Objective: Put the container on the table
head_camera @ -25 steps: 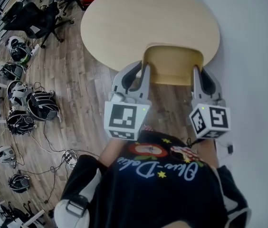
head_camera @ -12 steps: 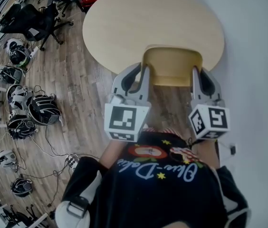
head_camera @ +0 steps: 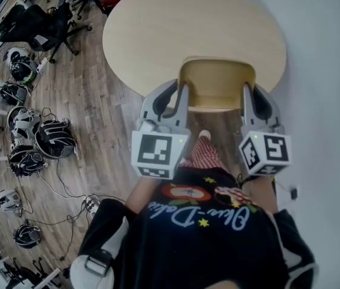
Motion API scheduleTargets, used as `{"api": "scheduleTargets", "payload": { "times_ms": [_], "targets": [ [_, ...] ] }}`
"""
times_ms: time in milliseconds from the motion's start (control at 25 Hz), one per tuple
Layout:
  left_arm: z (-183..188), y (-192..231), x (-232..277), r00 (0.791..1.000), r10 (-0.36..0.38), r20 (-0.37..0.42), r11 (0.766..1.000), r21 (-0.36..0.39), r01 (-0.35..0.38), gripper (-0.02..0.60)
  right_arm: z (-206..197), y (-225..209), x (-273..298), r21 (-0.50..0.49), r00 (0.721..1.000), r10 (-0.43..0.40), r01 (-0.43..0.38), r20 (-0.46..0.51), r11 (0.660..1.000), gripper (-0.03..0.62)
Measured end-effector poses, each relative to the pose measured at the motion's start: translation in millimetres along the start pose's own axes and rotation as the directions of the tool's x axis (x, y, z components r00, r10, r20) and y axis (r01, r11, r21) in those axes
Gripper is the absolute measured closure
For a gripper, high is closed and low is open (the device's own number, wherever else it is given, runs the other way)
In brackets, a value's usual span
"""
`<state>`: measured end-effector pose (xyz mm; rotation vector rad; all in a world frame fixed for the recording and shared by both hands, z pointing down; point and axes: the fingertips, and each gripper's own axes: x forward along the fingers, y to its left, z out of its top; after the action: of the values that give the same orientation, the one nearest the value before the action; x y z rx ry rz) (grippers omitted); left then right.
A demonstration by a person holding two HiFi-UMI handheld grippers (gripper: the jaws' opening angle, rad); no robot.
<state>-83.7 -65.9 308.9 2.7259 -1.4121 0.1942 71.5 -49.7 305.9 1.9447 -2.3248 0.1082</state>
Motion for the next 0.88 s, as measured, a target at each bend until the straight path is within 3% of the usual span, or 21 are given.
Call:
{"api": "scheduleTargets", "payload": {
  "times_ms": [880],
  "targets": [
    [15,30,122,0.995,0.091,-0.04,0.996,0.006,-0.091,0.557,8,-69,122,0.01,0.995,0.091,-0.091,-0.036,0.996,0.571]
  ]
}}
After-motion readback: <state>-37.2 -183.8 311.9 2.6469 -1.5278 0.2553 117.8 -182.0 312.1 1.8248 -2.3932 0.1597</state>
